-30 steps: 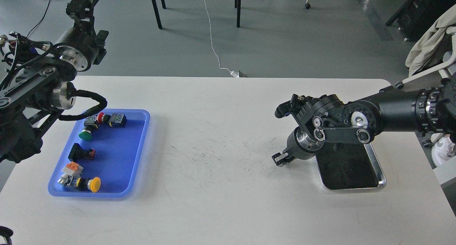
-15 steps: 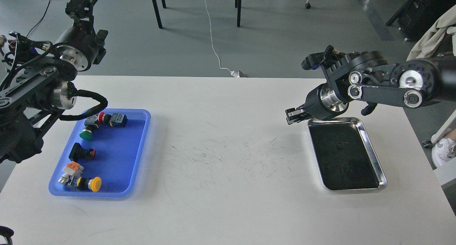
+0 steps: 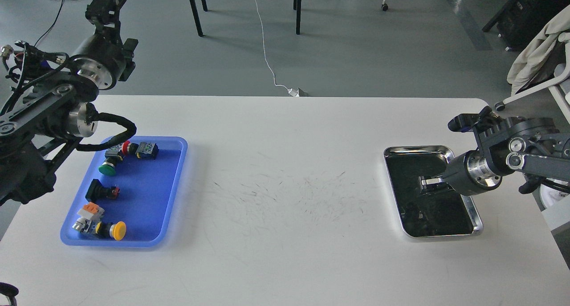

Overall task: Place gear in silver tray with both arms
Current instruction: 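Open the right gripper and withdraw it upward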

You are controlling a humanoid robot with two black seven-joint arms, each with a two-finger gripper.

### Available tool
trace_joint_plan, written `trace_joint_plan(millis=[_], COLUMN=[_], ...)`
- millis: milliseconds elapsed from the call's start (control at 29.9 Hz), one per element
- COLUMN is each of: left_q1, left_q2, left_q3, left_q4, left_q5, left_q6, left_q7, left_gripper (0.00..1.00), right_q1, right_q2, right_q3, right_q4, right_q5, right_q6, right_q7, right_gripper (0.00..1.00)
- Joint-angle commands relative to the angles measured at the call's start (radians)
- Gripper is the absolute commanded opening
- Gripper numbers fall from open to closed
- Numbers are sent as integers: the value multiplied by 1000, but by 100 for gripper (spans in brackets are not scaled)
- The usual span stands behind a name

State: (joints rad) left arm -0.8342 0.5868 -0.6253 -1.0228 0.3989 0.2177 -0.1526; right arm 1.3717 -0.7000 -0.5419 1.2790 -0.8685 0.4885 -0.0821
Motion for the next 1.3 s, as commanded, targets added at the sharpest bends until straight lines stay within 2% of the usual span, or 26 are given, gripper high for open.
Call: trace_joint_plan(millis=[0, 267, 334, 367, 401, 434, 468, 635, 835, 969, 1136, 1269], left_q1=[0, 0, 0, 0, 0, 0, 0, 0, -2, -9, -13, -13], left_q2=[1, -1, -1, -1, -1, -1, -1, 1, -1, -2, -8, -8], left_q3=[-1, -2, -2, -2, -2, -2, -2, -2, -1, -1, -1, -7], left_q4=[1, 3, 3, 3, 3, 3, 3, 6, 10, 12, 45, 69], left_q5=[0, 0, 0, 0, 0, -2, -2, 0, 0, 0, 0, -6], left_q6=[-1, 0, 0, 0, 0, 0, 0, 0, 0, 0, 0, -9], left_q7=[1, -1, -1, -1, 1, 1, -1, 1, 2, 4, 1, 4], left_gripper=[98, 98, 98, 98, 98, 98, 98, 98, 98, 98, 98, 98], right_q1=[-26, -46, -46, -46, -49, -49, -48, -34, 16, 30, -37, -84], right_q2=[2, -1, -1, -1, -1, 0, 0, -12, -95, -148, -113, -20], right_q3=[-3, -3, -1, 2, 5, 7, 11, 85, 229, 422, 627, 761], right_q4=[5, 2, 0, -1, -1, -4, -6, -4, 10, -21, -170, -392], right_q5=[-43, -119, -119, -119, -119, -119, -112, -98, -21, 71, 297, 535], right_q6=[0, 0, 0, 0, 0, 0, 0, 0, 0, 0, 0, 0], right_q7=[-1, -1, -1, -1, -1, -1, -2, 1, 1, 2, 4, 22], right_gripper=[6, 7, 12, 24, 45, 79, 100, 99, 99, 99, 99, 99])
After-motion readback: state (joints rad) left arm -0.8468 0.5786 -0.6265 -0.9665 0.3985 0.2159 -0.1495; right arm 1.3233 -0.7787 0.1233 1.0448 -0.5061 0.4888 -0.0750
